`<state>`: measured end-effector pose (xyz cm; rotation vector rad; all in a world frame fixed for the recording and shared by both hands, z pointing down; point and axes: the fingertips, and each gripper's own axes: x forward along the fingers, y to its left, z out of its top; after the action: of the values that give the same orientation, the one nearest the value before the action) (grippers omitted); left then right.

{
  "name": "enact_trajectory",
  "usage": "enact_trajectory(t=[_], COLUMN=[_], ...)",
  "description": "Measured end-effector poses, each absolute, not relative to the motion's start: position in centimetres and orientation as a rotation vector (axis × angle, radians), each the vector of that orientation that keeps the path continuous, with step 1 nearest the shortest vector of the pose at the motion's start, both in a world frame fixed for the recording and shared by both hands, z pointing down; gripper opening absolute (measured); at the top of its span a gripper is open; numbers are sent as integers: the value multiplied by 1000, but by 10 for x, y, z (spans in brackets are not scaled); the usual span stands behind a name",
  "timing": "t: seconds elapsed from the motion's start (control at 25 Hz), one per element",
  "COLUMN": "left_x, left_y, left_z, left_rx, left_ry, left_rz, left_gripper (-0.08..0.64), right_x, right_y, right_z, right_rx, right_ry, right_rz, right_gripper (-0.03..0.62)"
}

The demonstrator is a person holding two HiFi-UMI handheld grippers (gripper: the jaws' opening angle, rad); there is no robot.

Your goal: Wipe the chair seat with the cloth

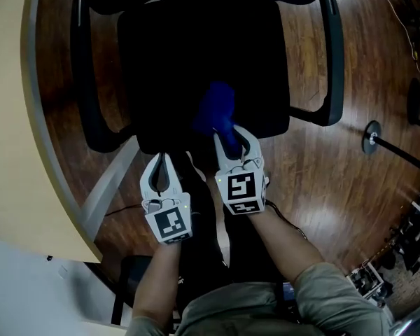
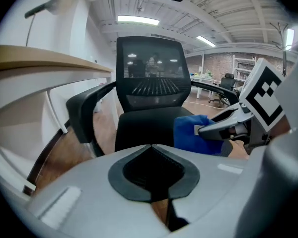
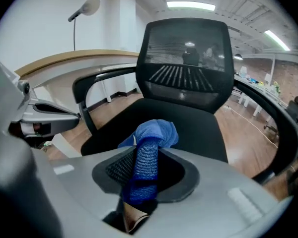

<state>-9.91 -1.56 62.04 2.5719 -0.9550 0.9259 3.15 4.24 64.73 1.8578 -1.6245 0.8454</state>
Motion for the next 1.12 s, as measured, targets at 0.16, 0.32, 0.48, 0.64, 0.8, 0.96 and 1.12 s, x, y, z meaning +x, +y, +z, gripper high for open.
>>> enact_trajectory(t=[0.16, 0.32, 0.48, 0.64, 0.8, 0.96, 1.12], left_x=[-141, -174, -202, -220, -230, -232, -227], left_y=[-31, -40, -44, -41, -40, -38, -38], left_z=[624, 627, 631, 642, 651, 658, 665], left_rx=[2533, 2510, 2469, 2420, 2399, 2396, 2413], left_ry=[-1005, -1041, -1055, -1098, -1122, -1130, -1141], left_rz=[915, 890, 915, 927, 932, 942, 917], left_gripper=[5, 5, 5, 5, 5, 5, 5], right_x=[-27, -80, -120, -146, -163, -165, -158], right_y=[3, -23, -37, -37, -30, -20, -21], right_z=[641, 637, 641, 661, 682, 701, 707], right_rx=[1767, 1652, 1540, 1440, 1367, 1351, 1380], right_ry=[-1741, -1845, -1917, -1950, -1962, -1945, -1936], right_rz=[812, 771, 715, 715, 727, 760, 758], right_gripper=[109, 109, 109, 109, 109, 109, 109])
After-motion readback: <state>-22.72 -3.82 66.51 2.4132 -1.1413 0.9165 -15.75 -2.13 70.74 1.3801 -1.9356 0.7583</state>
